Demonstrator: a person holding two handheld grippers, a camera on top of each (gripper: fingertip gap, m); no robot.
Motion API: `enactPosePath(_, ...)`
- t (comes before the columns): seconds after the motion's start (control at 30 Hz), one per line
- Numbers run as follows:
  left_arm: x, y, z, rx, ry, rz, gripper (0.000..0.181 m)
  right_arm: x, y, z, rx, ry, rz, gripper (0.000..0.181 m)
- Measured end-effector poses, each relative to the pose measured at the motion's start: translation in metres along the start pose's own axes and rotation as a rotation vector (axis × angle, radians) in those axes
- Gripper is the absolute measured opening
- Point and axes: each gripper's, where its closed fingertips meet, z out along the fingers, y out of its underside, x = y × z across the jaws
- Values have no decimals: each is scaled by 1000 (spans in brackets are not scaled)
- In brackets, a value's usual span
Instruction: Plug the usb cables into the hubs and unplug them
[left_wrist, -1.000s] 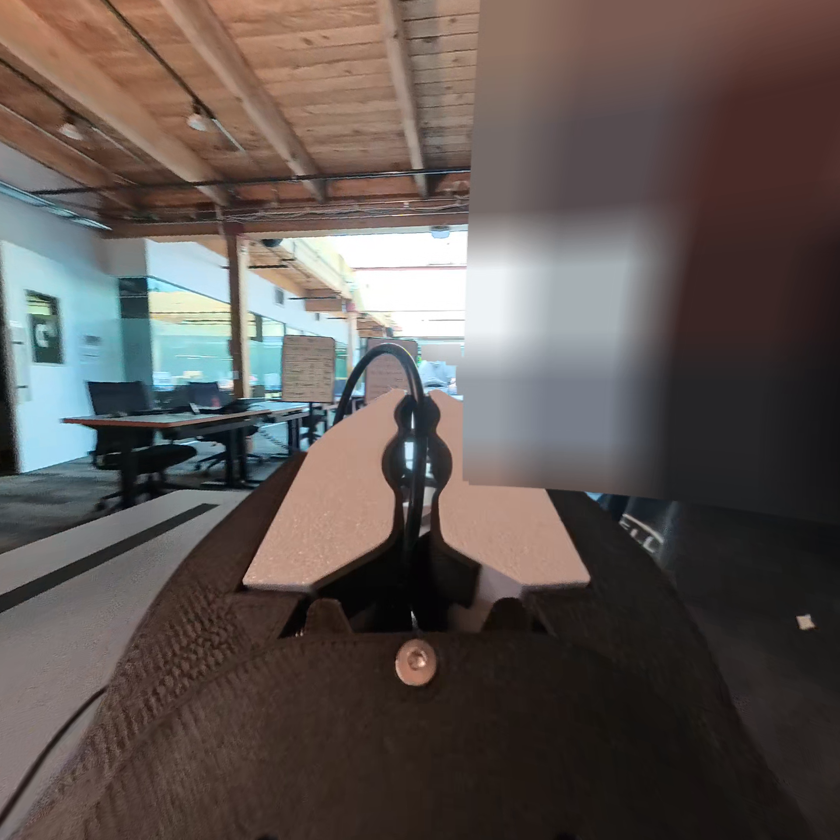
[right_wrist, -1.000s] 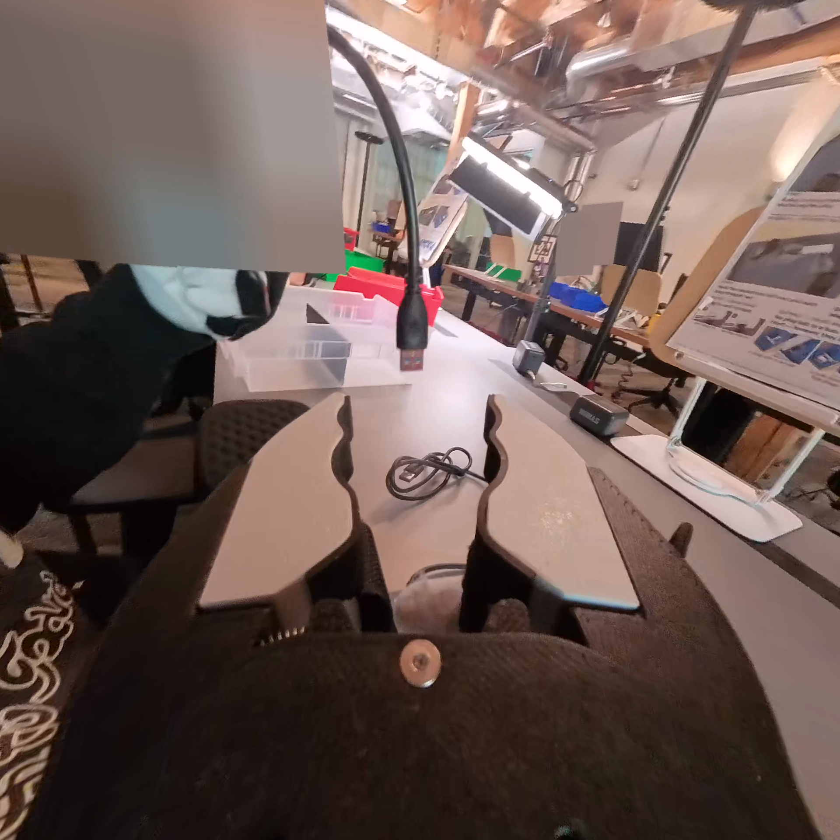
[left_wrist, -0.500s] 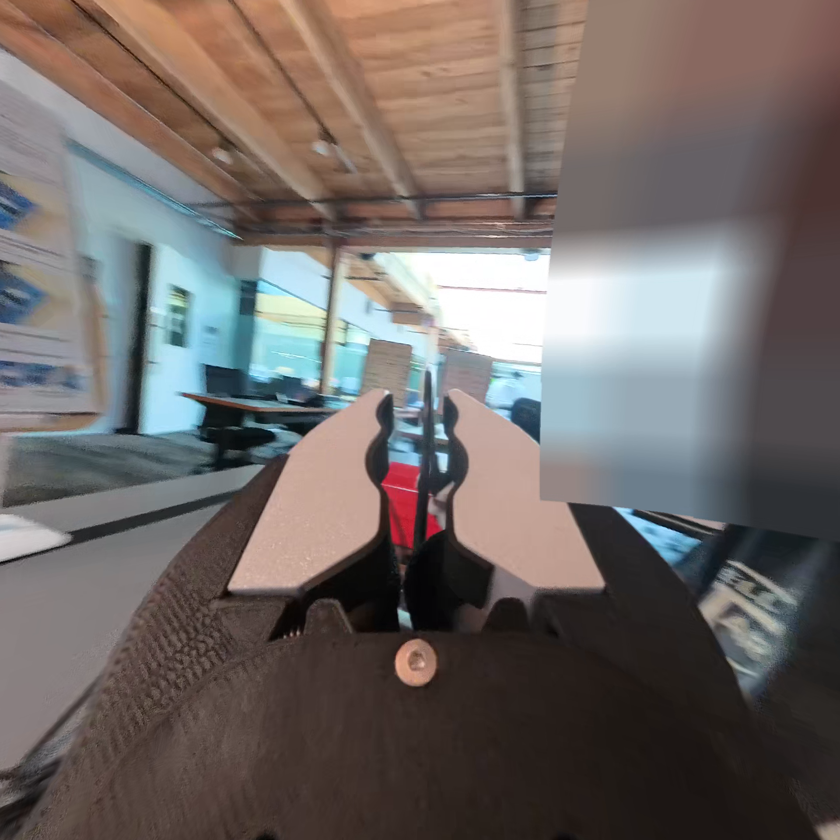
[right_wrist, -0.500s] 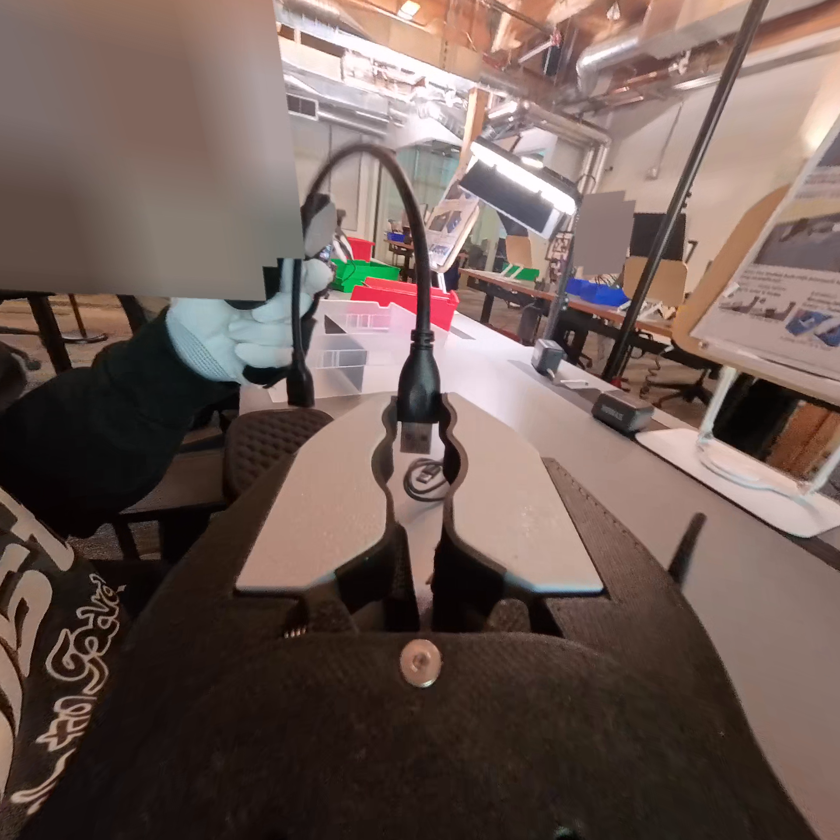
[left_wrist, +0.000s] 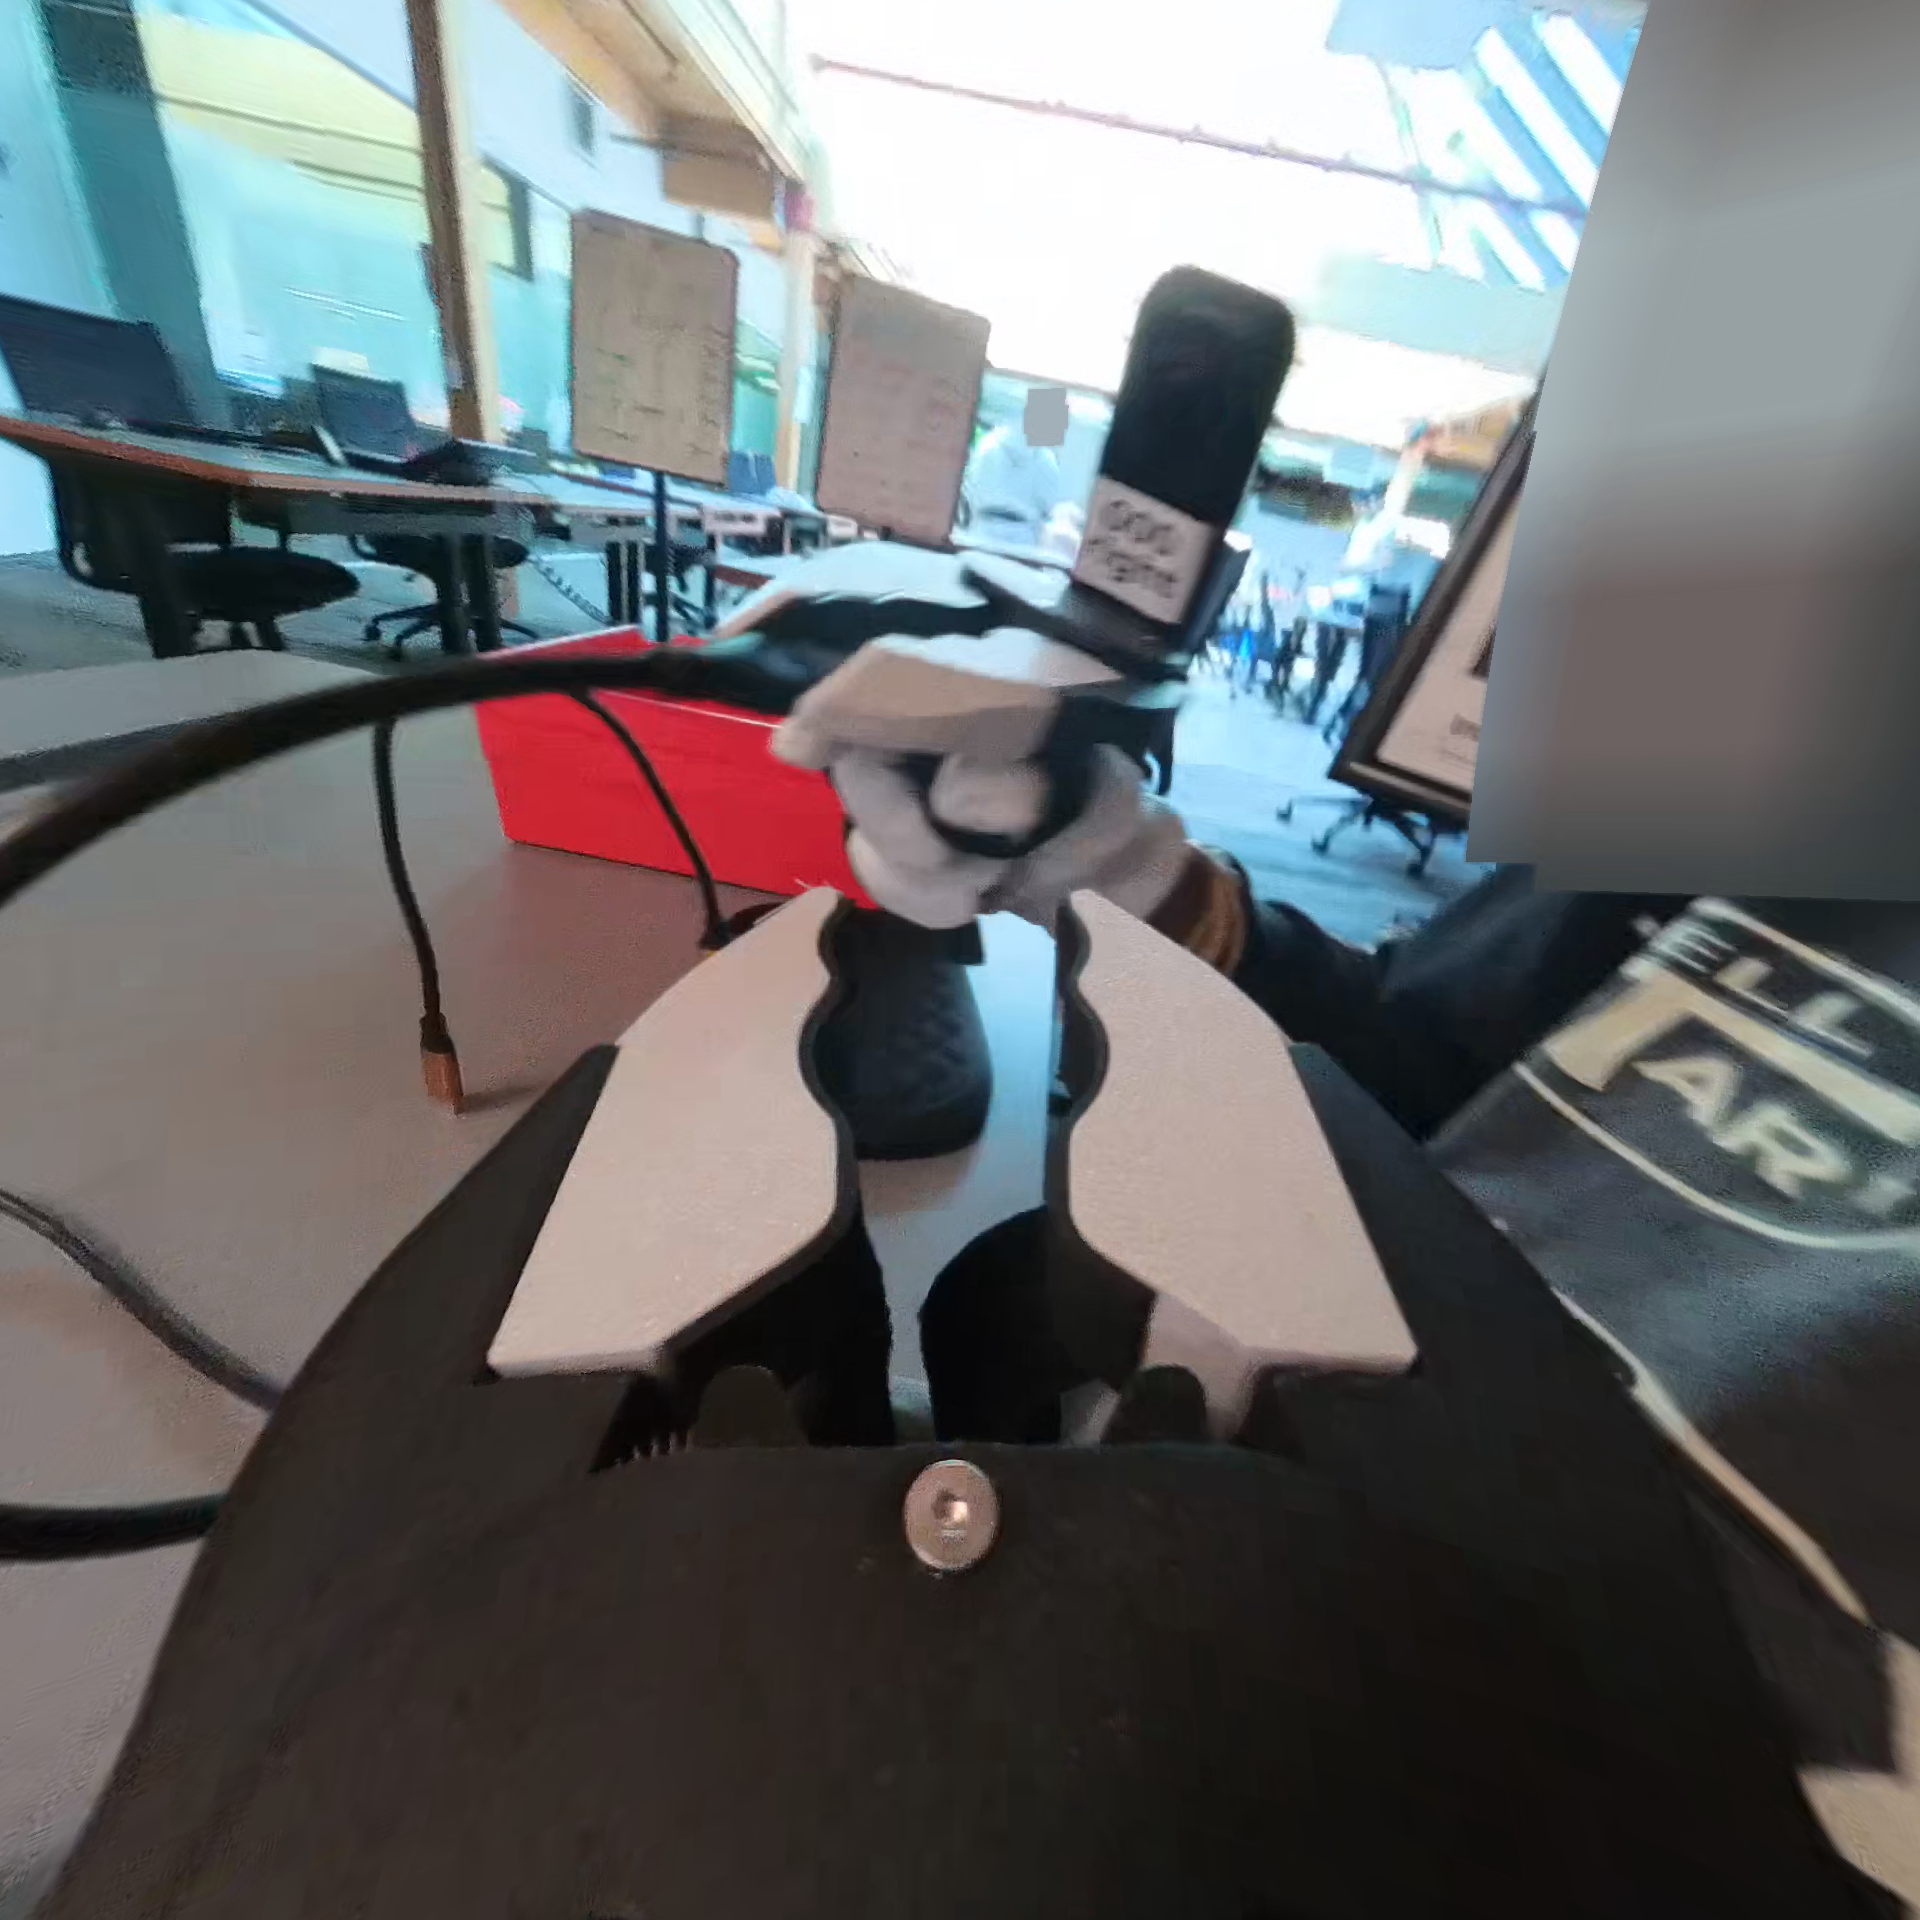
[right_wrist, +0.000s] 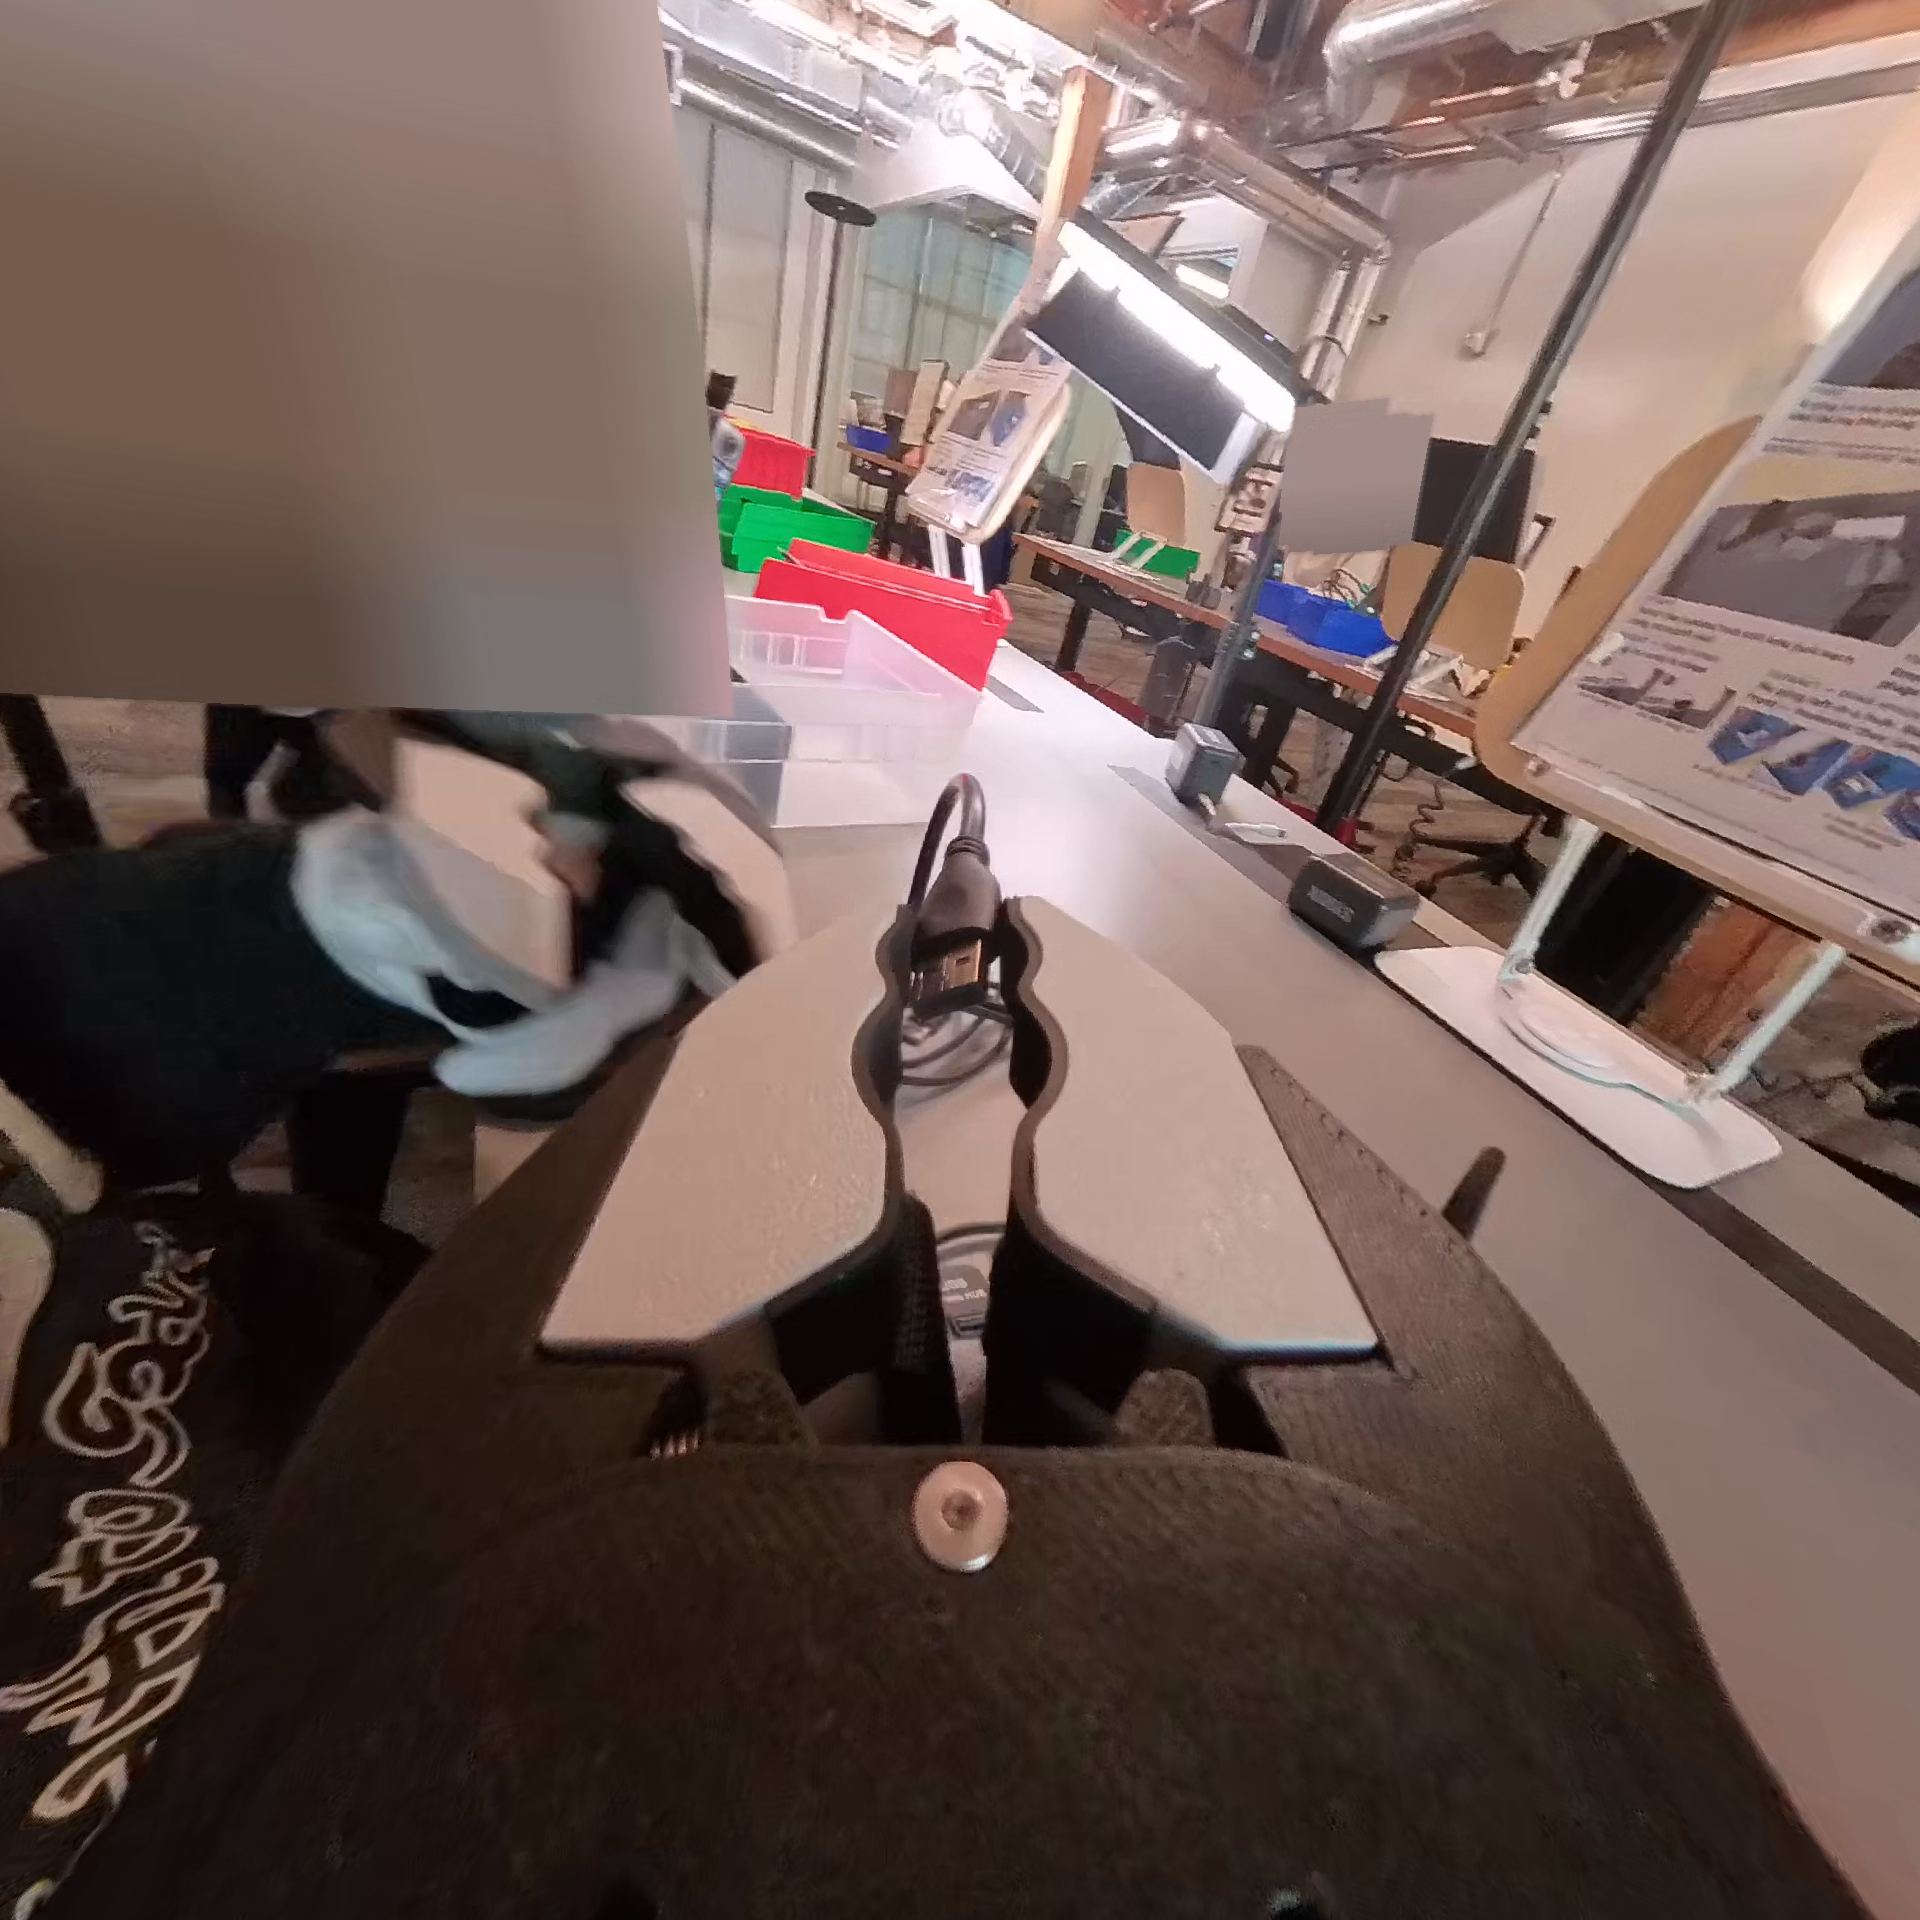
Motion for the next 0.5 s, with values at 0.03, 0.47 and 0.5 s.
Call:
enactPosePath(0.03, -6, 2, 4, 55, -2, -35, 39, -5, -2, 0, 4, -21, -8, 16)
enactPosePath(0.47, 27, -43, -21, 515, 139, 367, 39, -59, -28, -1, 117, -450, 406, 15)
enactPosePath(0.5, 29, -45, -20, 506, 138, 409, 36, -60, -30, -3, 132, -495, 478, 16)
